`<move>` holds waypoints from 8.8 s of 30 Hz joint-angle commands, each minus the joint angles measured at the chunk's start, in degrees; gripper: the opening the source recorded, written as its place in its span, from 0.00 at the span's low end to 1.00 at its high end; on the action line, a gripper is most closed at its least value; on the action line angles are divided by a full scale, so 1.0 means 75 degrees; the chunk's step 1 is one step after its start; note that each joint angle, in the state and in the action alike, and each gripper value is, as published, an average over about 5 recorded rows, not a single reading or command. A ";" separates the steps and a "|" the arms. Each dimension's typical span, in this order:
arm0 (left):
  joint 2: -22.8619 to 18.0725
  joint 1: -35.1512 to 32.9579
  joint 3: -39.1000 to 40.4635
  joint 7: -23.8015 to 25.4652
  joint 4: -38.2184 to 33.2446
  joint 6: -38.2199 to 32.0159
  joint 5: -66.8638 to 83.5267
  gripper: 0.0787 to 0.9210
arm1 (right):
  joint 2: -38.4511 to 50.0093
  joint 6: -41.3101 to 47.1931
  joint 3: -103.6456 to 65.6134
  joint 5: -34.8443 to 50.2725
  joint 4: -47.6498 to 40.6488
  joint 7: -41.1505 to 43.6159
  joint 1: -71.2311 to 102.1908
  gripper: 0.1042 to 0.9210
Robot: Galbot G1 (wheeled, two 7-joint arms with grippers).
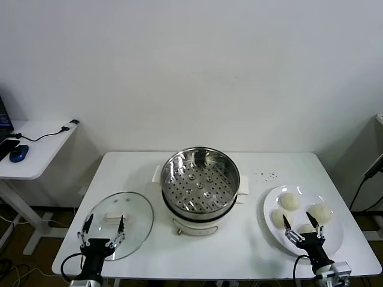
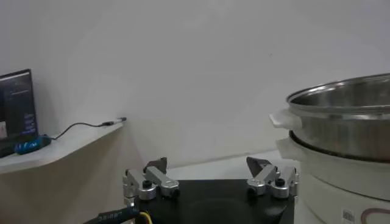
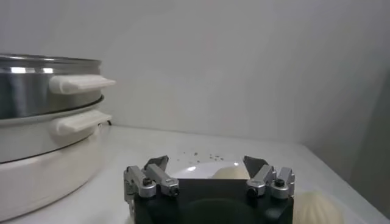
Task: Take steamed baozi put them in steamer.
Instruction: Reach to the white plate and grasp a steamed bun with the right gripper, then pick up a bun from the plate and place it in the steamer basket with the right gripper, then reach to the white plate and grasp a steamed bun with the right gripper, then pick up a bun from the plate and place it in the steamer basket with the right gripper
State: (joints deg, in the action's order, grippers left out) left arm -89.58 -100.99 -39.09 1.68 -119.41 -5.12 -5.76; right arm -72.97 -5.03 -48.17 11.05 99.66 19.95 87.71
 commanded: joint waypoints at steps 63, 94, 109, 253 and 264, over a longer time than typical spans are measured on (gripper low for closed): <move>0.0133 -0.0141 -0.0153 -0.0132 0.0554 0.0045 0.0343 0.88 | 0.3762 0.1714 1.3163 -0.2166 -0.6561 0.5984 -1.1871 0.88; 0.0158 -0.0332 -0.0167 -0.0177 0.0562 -0.0042 0.0336 0.88 | 0.2825 -0.1441 1.6854 -0.0964 -0.5380 0.6907 -1.7325 0.58; 0.0173 -0.0421 -0.0130 -0.0180 0.0575 -0.0056 0.0294 0.88 | 0.0177 -0.4018 1.5767 -0.3788 -0.4042 0.6648 -1.7226 0.58; 0.0177 -0.0545 -0.0019 -0.0240 0.0919 -0.0155 0.0280 0.88 | 0.3538 0.2605 1.8852 0.3747 -0.4270 0.5685 -1.8943 0.57; 0.0310 -0.0568 0.0234 -0.0251 0.0886 -0.0236 0.0266 0.88 | 0.1220 0.3632 1.8375 0.5313 -0.4071 0.4887 -1.8700 0.57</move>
State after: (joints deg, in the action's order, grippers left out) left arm -87.34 -105.27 -37.87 -0.24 -112.72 -6.88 -3.77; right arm -50.34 17.65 86.02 38.88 69.17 60.37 -45.40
